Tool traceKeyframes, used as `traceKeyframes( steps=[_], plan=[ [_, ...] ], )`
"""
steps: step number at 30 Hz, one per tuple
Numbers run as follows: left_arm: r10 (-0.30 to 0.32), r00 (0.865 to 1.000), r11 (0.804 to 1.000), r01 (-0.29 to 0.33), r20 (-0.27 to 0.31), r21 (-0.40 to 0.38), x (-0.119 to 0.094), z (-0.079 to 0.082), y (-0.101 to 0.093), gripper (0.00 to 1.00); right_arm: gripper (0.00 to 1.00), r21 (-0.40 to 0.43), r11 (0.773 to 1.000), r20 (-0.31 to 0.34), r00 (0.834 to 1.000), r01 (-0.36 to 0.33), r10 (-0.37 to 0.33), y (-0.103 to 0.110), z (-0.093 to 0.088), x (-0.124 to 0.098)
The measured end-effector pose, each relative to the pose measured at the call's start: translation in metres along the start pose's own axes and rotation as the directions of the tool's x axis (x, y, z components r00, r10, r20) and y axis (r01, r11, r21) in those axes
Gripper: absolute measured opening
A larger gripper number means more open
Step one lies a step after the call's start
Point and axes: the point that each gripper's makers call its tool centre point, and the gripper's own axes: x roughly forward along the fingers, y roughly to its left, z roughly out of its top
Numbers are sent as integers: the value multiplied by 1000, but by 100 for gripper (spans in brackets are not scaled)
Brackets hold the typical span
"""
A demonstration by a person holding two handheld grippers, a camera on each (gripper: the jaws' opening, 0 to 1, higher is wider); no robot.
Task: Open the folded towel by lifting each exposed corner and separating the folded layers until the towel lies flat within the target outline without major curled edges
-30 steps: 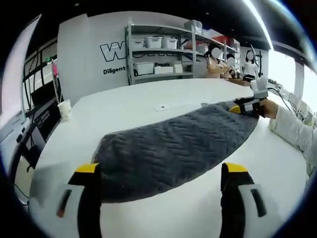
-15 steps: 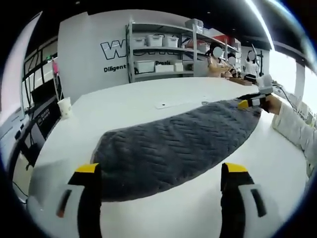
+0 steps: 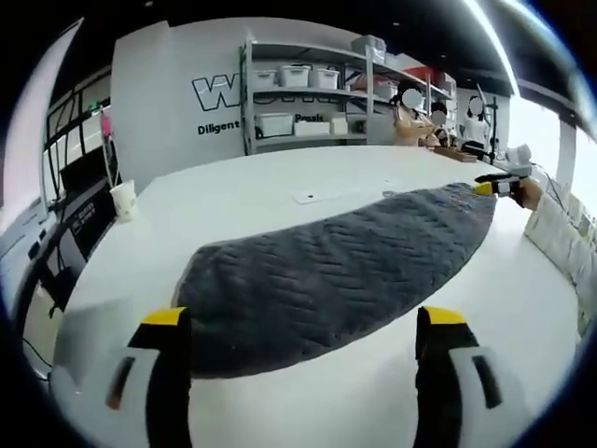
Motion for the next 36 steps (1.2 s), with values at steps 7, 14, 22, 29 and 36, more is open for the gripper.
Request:
traceKeyframes(
  steps=[7, 14, 22, 29, 36],
  plan=[
    [11, 1000, 1000, -11, 12, 9, -3, 5, 0, 99, 65, 51, 996, 17, 997, 77, -78, -41, -11, -21],
    [26, 1000, 1000, -26, 13, 0, -3, 5, 5, 99, 51, 108, 988, -10, 994, 112, -112, -62, -25, -28],
    [29, 999, 1000, -29, 14, -2, -3, 4, 4, 99, 34, 164, 981, -61, 994, 104, -95, -64, -42, -28],
    [33, 999, 999, -33, 17, -8, -4, 4, 6, 99, 1, 123, 987, -72, 993, 102, -94, -64, -45, -30],
    [33, 999, 999, -33, 17, -11, -5, 3, 6, 99, 0, 82, 992, -80, 993, 96, -90, -58, -42, -34]
  ],
)
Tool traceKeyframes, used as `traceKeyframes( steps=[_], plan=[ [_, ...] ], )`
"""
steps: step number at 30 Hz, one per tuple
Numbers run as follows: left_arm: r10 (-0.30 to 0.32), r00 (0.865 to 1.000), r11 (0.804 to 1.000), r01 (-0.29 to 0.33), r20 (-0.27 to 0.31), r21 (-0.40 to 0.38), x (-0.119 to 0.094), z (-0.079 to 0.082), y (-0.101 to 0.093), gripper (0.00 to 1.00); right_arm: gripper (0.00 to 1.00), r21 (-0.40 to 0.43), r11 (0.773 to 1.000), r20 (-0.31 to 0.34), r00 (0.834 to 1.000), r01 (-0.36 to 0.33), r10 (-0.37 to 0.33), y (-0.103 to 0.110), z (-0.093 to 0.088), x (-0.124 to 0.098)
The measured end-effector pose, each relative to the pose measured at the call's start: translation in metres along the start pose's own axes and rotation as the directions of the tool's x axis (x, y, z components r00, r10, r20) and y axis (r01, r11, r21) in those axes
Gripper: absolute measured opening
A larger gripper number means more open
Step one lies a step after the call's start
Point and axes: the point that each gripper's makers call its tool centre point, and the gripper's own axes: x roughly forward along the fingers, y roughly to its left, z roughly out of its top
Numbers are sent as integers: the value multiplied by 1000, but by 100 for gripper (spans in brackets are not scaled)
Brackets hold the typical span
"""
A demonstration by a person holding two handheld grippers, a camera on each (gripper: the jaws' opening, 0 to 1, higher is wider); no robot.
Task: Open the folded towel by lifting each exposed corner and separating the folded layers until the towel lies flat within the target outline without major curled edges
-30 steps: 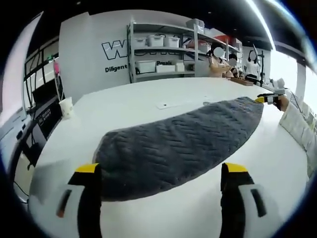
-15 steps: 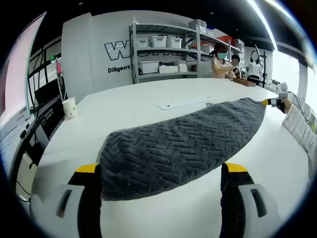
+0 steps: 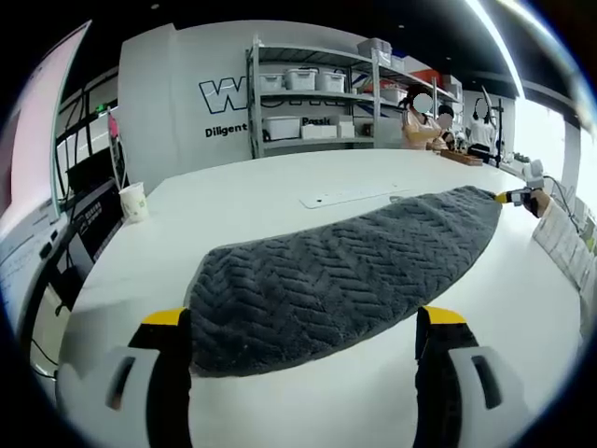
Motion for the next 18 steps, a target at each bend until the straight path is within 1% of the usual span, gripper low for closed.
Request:
traceKeyframes(
  steps=[3, 8, 12, 14, 15, 16, 18],
  plan=[
    [1, 1000, 1000, -1, -1, -1, -1, 0, 0, 99, 0, -16, 1000, 2, 1000, 3, -3, 2, 2, -5],
    [5, 1000, 1000, -5, -4, -2, -1, -1, 2, 99, 0, -5, 1000, 7, 1000, 16, -16, -1, 3, -15],
    [3, 1000, 1000, -3, -3, -2, -1, -1, 1, 99, 0, -9, 999, -9, 999, 31, -31, -4, -1, -16],
    [3, 1000, 1000, -3, -5, 0, 0, -1, 1, 99, 0, -44, 999, -15, 999, 29, -30, -2, -4, -15],
    [3, 1000, 1000, -3, -5, -1, 0, -1, 1, 99, 0, -95, 995, 0, 1000, 17, -17, 1, -1, -14],
    [3, 1000, 1000, -3, -5, -3, 0, -1, 1, 99, 0, -117, 993, 7, 1000, 10, -9, 4, 1, -14],
    [4, 1000, 1000, -4, -5, -4, 0, -2, 2, 99, 0, -159, 987, 50, 999, -7, 15, 12, 11, -15]
  ],
)
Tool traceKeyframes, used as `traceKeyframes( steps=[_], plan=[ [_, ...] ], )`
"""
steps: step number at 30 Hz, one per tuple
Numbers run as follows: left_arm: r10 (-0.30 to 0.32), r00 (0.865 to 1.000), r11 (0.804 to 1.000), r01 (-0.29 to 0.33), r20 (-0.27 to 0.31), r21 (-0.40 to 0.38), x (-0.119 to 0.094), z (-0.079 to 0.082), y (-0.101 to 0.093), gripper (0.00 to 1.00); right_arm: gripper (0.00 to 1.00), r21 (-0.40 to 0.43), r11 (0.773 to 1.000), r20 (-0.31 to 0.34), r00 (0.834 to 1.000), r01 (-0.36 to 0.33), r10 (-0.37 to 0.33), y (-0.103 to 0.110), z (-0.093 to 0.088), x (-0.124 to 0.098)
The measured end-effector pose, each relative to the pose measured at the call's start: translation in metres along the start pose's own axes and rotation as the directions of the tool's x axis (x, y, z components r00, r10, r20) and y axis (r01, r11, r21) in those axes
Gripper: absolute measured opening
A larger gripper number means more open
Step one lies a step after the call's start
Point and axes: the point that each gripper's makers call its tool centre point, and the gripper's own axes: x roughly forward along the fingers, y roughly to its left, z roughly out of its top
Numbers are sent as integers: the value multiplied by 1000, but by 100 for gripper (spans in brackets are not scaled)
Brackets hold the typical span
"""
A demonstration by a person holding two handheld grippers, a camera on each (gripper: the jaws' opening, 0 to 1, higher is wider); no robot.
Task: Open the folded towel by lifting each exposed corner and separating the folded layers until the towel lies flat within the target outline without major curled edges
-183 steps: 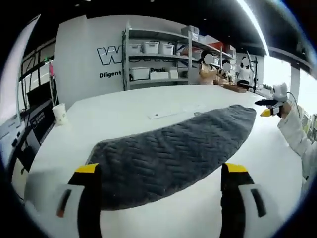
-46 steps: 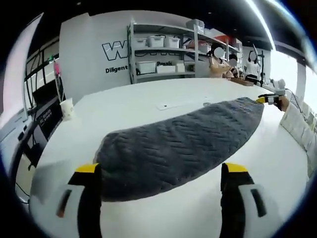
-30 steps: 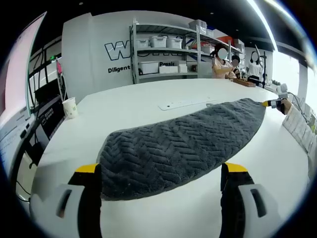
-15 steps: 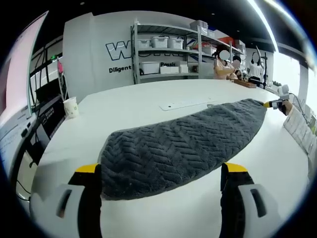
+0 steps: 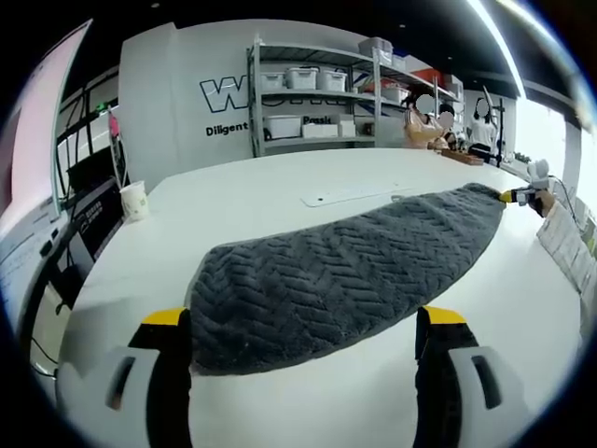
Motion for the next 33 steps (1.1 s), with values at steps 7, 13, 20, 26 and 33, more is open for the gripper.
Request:
traceKeyframes(
  steps=[7, 13, 20, 26, 33],
  plan=[
    [-3, 1000, 1000, 3, -10, 1, 2, -3, -1, 99, 0, -101, 994, 48, 998, -40, 45, 18, 15, -6],
    [0, 1000, 1000, 0, -9, 0, 1, -2, 1, 98, 0, -184, 981, -18, 998, -67, 65, 24, 3, -7],
    [-2, 1000, 1000, 2, -11, 2, 2, -3, 0, 98, 0, -316, 941, -86, 991, -123, 100, 35, -9, -4],
    [0, 1000, 1000, 0, -13, 2, 2, -4, 0, 98, 0, -389, 908, -77, 988, -151, 132, 48, -3, -7],
    [-1, 1000, 1000, 1, -14, 3, 2, -4, -1, 98, 0, -404, 897, -82, 984, -180, 160, 55, -3, -8]
  ],
)
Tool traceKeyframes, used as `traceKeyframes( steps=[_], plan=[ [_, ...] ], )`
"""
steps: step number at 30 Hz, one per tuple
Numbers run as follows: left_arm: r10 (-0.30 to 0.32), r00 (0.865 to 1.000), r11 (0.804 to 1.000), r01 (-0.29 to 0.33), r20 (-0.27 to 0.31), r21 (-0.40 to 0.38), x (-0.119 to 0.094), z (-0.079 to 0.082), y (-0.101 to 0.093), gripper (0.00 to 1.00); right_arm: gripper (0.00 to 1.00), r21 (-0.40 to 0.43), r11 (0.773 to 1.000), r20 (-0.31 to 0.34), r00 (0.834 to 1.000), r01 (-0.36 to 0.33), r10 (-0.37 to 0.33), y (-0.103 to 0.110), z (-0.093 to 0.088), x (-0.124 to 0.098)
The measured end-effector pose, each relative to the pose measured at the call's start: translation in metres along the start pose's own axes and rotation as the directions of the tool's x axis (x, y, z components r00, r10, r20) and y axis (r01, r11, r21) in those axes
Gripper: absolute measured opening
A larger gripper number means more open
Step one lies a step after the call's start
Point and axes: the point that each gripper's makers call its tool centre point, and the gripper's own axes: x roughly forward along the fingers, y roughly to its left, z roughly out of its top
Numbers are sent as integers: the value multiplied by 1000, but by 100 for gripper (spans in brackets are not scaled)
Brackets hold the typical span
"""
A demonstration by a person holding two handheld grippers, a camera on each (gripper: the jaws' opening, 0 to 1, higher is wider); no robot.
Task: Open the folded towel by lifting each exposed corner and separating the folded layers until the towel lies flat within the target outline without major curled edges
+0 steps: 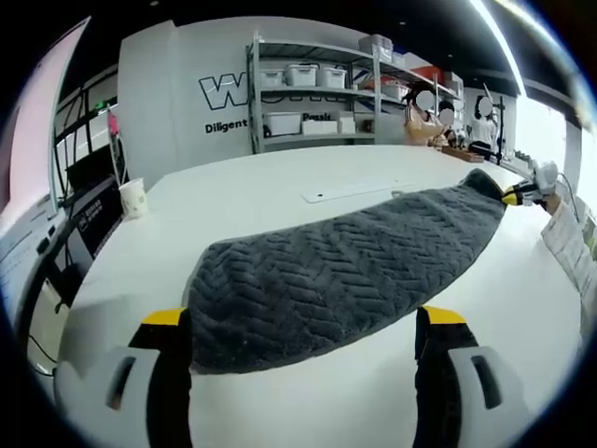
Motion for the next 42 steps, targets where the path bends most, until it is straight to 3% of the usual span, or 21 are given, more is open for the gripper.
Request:
traceKeyframes(
  steps=[6, 8, 9, 15, 21, 25, 30, 35, 42],
  plan=[
    [-2, 1000, 1000, 2, 0, -2, 1, 0, -1, 98, 0, 44, 998, -29, 998, -51, 52, 8, -12, 4],
    [-2, 1000, 1000, 2, 0, -4, 1, -1, -1, 98, 0, 9, 998, -28, 998, -60, 60, 12, -10, 4],
    [-1, 1000, 1000, 1, 0, -4, 1, -1, -1, 98, 0, -56, 996, -19, 998, -65, 64, 13, -5, 3],
    [0, 1000, 1000, 0, -4, -4, 1, -1, -1, 98, 0, -88, 990, 16, 994, -109, 111, 28, 8, 3],
    [-1, 1000, 1000, 1, -2, -4, 1, -1, 0, 98, 0, -43, 983, 135, 974, -177, 181, 37, 30, -5],
    [0, 1000, 1000, 0, -3, -4, 0, -1, 0, 98, 0, -34, 976, 176, 960, -216, 219, 45, 39, -7],
    [-2, 1000, 1000, 2, -6, -2, 1, -2, -1, 98, 0, -41, 964, 125, 955, -264, 267, 58, 30, 1],
    [-1, 1000, 1000, 1, -3, -6, 0, -1, 0, 98, 0, -38, 938, 100, 932, -345, 347, 80, 28, 6],
    [-3, 1000, 1000, 3, -6, -6, 1, -1, 0, 98, 1, -35, 935, 85, 931, -352, 354, 84, 26, 9]
  ],
)
